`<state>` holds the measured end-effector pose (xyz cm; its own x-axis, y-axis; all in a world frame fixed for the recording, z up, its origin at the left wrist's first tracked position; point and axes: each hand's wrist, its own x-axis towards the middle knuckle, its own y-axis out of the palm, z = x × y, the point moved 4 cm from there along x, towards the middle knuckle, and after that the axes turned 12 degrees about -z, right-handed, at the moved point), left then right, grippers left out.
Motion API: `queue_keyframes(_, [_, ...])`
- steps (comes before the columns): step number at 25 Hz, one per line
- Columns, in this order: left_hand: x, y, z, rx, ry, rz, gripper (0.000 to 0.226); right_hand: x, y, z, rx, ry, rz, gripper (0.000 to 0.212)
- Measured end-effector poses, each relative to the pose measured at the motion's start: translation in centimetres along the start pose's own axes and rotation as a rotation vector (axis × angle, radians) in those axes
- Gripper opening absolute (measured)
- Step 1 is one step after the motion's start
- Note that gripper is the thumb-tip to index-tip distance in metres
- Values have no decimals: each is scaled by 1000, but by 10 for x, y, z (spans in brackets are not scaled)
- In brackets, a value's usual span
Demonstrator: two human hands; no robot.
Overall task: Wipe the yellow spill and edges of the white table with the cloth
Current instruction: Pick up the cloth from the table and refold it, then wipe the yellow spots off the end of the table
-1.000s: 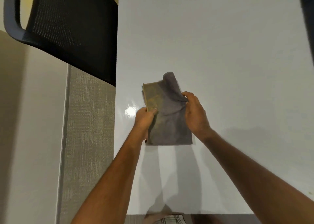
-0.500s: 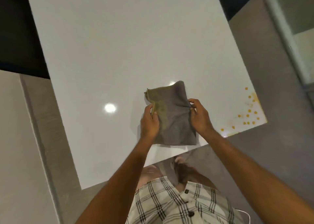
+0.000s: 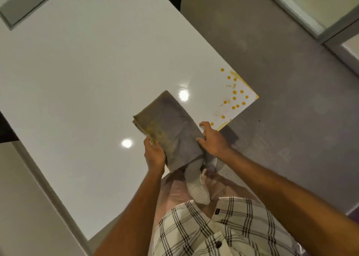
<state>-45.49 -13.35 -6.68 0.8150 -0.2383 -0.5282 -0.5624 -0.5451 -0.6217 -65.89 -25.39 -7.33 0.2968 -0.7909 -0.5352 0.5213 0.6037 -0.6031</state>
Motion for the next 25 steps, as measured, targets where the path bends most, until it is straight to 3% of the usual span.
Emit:
queue_keyframes(3, [-1, -7, 4, 104, 68, 81, 54, -11, -4, -12, -16, 45, -87, 37])
queue_keyframes(7, [9, -15, 6, 156, 88, 125, 54, -23, -11, -9, -29, 63, -241, 29])
queue_keyframes(11, [20, -32, 2, 157, 175, 67, 52, -31, 10, 27, -356, -203, -367, 45])
queue_keyframes(14, [34, -45, -7, 240, 329, -33, 48, -19, 56, 59, -400, -375, -268, 69])
queue_keyframes(18, [62, -48, -29, 451, 680, -75, 45, 6, 111, 78, -583, -390, -280, 95])
queue_keyframes(25, [101, 10, -80, 580, 1009, -47, 59, 23, 114, 48, -553, -288, -521, 75])
